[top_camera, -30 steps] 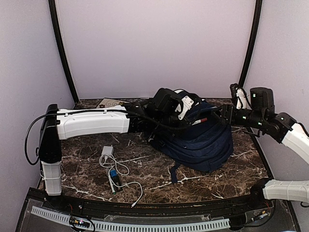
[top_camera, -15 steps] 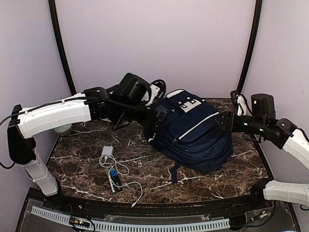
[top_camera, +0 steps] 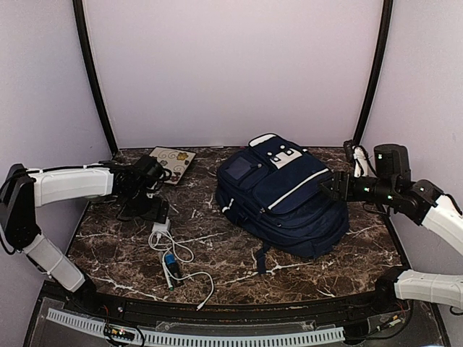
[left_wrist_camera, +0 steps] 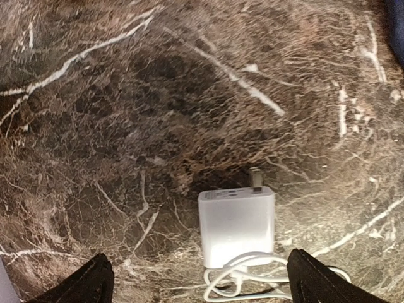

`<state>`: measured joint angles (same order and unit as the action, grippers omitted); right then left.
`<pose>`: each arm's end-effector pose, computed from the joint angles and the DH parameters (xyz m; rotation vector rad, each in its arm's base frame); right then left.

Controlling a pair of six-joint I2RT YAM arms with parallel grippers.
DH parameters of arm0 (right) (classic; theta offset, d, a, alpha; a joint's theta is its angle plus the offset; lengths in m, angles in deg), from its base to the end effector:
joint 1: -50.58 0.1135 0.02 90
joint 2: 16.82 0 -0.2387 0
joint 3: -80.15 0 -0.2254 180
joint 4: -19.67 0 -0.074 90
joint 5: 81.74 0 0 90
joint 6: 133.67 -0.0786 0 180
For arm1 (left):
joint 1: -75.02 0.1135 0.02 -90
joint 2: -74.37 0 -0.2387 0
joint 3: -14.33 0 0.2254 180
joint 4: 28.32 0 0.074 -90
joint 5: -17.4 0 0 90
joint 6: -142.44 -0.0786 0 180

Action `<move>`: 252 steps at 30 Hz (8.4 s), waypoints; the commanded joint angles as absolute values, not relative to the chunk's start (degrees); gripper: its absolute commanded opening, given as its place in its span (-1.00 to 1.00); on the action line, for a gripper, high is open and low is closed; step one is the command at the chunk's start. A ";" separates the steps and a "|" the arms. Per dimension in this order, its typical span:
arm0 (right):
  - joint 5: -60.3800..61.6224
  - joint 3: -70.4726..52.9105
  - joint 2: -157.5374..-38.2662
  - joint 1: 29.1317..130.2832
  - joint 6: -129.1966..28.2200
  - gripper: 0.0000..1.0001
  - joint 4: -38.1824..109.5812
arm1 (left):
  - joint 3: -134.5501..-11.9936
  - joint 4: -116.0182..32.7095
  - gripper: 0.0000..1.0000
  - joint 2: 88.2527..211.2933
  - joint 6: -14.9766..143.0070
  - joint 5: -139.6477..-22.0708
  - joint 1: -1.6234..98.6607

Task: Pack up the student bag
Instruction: Pick up the charger from the corner of the board, then pass from the left arm to the right, then place the charger in the upper front pocket of the bag.

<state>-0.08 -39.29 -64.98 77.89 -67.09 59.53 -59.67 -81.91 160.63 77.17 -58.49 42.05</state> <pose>0.1863 0.1090 0.2698 -0.1655 2.1118 0.6900 0.2505 -0.1396 0.1667 0.1207 2.6545 0.0137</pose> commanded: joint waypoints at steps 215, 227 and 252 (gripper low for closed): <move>-13.59 -67.33 -54.25 67.03 -96.18 -1.00 26.73 | -102.26 -52.77 0.91 192.94 22.69 -68.05 8.28; -15.93 -66.09 -58.85 66.66 -96.40 -1.00 22.34 | -100.29 -38.13 -0.25 195.94 19.31 -49.77 7.78; -16.03 -37.77 -101.33 72.01 -97.56 -1.00 0.83 | -99.44 -30.33 -1.00 184.52 36.02 -50.94 10.84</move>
<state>-20.86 -44.76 -95.93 69.37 -99.05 7.38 -100.30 -37.30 192.08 31.88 -48.28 9.50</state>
